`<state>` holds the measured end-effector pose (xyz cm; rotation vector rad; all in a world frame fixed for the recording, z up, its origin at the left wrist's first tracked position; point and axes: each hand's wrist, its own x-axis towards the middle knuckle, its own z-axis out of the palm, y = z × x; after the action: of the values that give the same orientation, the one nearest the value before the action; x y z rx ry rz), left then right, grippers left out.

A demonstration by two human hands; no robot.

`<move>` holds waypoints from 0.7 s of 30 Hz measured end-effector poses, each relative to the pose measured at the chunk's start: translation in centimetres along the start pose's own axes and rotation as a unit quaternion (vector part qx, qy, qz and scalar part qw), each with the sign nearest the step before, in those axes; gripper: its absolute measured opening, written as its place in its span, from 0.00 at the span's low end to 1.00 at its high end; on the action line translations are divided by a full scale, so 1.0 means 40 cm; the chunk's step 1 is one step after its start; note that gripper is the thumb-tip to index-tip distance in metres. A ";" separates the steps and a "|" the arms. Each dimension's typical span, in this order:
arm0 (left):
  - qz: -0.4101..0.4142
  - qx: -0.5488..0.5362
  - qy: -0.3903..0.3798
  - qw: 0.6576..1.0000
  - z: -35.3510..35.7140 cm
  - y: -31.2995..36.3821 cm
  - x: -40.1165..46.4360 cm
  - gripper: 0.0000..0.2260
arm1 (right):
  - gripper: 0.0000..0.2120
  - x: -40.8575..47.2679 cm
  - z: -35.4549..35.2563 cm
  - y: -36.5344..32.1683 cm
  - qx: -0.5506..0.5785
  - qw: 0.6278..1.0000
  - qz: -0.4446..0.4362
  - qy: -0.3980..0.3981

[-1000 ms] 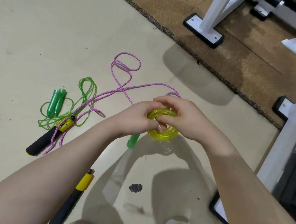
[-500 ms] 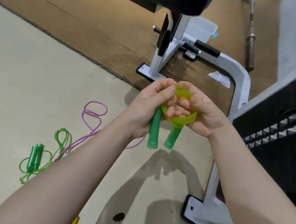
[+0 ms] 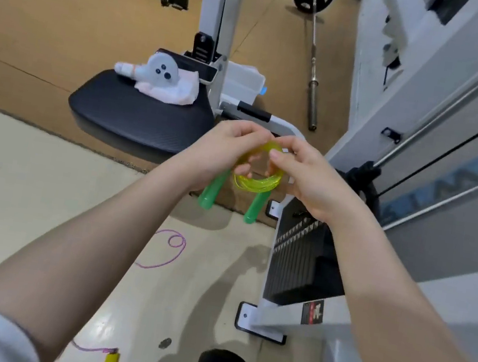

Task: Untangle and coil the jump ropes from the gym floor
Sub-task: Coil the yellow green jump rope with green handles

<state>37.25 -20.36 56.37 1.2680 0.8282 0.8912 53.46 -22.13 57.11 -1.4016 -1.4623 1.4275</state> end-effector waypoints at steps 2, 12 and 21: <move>0.003 0.000 -0.031 1.000 0.039 0.119 0.006 0.09 | 0.04 -0.053 -0.043 -0.122 -0.036 0.999 -0.021 0.028; 0.051 0.031 -0.254 0.965 0.300 0.532 -0.046 0.07 | 0.05 -0.440 -0.205 -0.480 -0.025 0.976 -0.043 0.211; 0.095 -0.019 -0.461 0.882 0.658 0.729 -0.194 0.06 | 0.05 -0.903 -0.265 -0.626 0.066 0.913 -0.105 0.389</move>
<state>54.71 -36.29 88.70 1.5404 -0.0773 0.3468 65.23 -49.62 91.02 -1.4339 -0.9320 0.6755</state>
